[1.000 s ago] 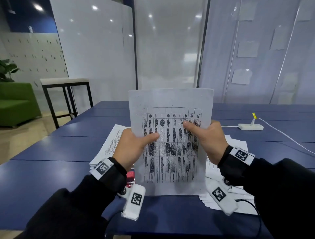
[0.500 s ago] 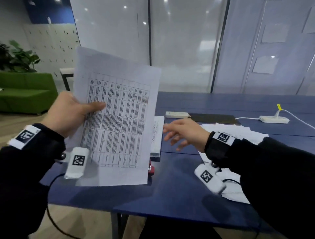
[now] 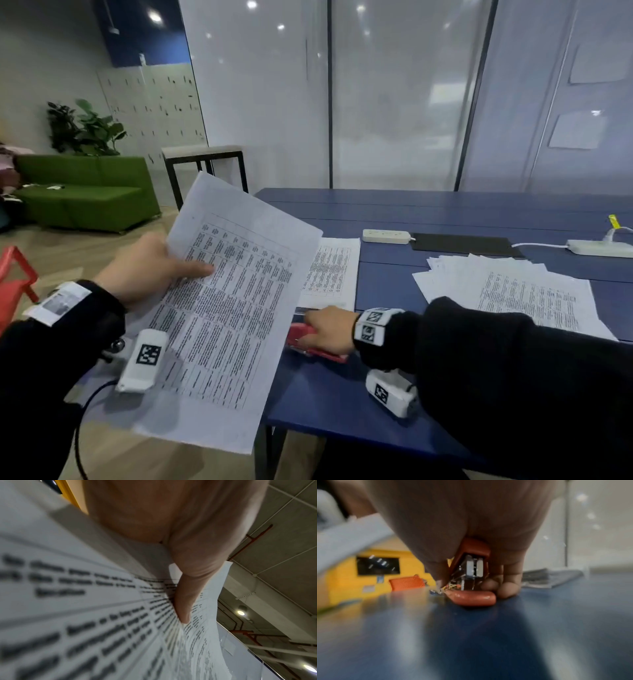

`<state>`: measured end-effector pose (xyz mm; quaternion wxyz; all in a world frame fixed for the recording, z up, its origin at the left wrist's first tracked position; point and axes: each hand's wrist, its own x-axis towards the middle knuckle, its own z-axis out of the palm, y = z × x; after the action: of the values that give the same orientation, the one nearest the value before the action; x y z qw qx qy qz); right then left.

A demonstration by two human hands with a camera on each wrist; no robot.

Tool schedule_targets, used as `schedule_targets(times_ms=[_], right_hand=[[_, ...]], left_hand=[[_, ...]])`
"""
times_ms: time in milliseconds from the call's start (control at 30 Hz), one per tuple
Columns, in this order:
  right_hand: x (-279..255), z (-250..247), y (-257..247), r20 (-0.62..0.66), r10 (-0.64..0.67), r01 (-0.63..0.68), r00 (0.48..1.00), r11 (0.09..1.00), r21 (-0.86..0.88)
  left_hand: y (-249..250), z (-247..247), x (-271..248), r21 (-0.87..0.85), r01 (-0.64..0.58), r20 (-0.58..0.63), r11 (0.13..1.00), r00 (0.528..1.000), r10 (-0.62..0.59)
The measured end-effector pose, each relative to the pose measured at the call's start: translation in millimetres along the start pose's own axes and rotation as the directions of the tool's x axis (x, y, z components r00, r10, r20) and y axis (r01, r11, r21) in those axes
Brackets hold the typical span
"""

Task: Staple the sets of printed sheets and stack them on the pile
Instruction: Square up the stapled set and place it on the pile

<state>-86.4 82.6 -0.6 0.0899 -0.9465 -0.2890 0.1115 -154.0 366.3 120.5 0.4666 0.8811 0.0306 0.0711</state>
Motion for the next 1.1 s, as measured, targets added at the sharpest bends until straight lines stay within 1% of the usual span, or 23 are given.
schedule_targets(times_ms=[33, 67, 100, 133, 167, 200, 233, 267, 300, 367, 400, 433, 467, 500, 600, 667, 733, 800, 900, 1033, 1100], right_hand=[[-5, -3, 9, -0.015, 0.045, -0.043, 0.999, 0.993, 0.112], [-12, -7, 19, -0.021, 0.094, -0.085, 0.995, 0.958, 0.274], [-22, -11, 30, -0.018, 0.135, -0.109, 0.991, 0.866, 0.488], [-32, -14, 42, -0.023, 0.169, -0.105, 0.985, 0.706, 0.701], [-44, -20, 53, -0.037, 0.207, -0.078, 0.978, 0.522, 0.849], [-58, -28, 64, -0.063, 0.268, -0.044, 0.961, 0.378, 0.925], [-71, -36, 74, -0.092, 0.355, -0.019, 0.93, 0.296, 0.955], [-82, -44, 85, -0.115, 0.438, 0.011, 0.892, 0.233, 0.972], [-93, -53, 93, -0.136, 0.509, 0.043, 0.85, 0.19, 0.981], [-106, -69, 110, -0.166, 0.63, 0.163, 0.759, 0.063, 0.985], [-111, -77, 115, -0.181, 0.678, 0.233, 0.712, 0.015, 0.972], [-115, -84, 120, -0.193, 0.723, 0.285, 0.664, -0.006, 0.958], [-120, -88, 123, -0.208, 0.753, 0.326, 0.624, -0.008, 0.945], [-124, -92, 124, -0.225, 0.772, 0.355, 0.594, -0.001, 0.935], [-128, -88, 126, -0.278, 0.797, 0.416, 0.536, 0.037, 0.909], [-130, -81, 127, -0.272, 0.804, 0.433, 0.528, 0.021, 0.901], [-130, -75, 129, -0.261, 0.812, 0.451, 0.521, -0.002, 0.892], [-130, -70, 130, -0.26, 0.828, 0.458, 0.497, 0.004, 0.889], [-129, -64, 128, -0.27, 0.831, 0.493, 0.486, -0.005, 0.87], [-127, -61, 126, -0.214, 0.84, 0.502, 0.499, -0.079, 0.861], [-124, -59, 127, -0.199, 0.847, 0.52, 0.493, -0.104, 0.848]], left_hand=[[-1, 0, -1, 0.053, 0.005, 0.035, 0.999, 0.999, -0.007], [-2, 1, -1, 0.077, 0.006, 0.063, 0.997, 0.998, -0.011], [2, 6, -3, 0.079, -0.004, 0.084, 0.997, 0.996, -0.002], [7, 12, -5, 0.089, -0.035, 0.109, 0.995, 0.994, 0.025], [9, 18, -5, 0.104, -0.064, 0.122, 0.993, 0.991, 0.051], [17, 27, -8, 0.116, -0.1, 0.128, 0.988, 0.988, 0.085], [24, 35, -10, 0.138, -0.134, 0.126, 0.981, 0.985, 0.117], [31, 43, -10, 0.19, -0.166, 0.125, 0.968, 0.982, 0.144], [36, 52, -8, 0.249, -0.181, 0.142, 0.951, 0.979, 0.15], [48, 72, -3, 0.309, -0.201, 0.203, 0.93, 0.969, 0.142], [53, 83, -2, 0.336, -0.223, 0.232, 0.915, 0.961, 0.149], [59, 95, -1, 0.355, -0.246, 0.259, 0.902, 0.953, 0.158], [65, 107, -1, 0.363, -0.266, 0.281, 0.893, 0.945, 0.168], [70, 118, -1, 0.364, -0.284, 0.3, 0.887, 0.937, 0.177], [85, 145, -3, 0.354, -0.317, 0.349, 0.88, 0.918, 0.19], [90, 156, -1, 0.343, -0.319, 0.356, 0.883, 0.915, 0.192], [92, 163, 0, 0.305, -0.295, 0.363, 0.906, 0.915, 0.176], [89, 166, 3, 0.247, -0.262, 0.392, 0.933, 0.907, 0.151], [84, 167, 5, 0.15, -0.217, 0.437, 0.965, 0.89, 0.132], [81, 168, 7, 0.158, -0.195, 0.429, 0.968, 0.897, 0.11], [78, 168, 8, 0.159, -0.173, 0.431, 0.972, 0.898, 0.09]])
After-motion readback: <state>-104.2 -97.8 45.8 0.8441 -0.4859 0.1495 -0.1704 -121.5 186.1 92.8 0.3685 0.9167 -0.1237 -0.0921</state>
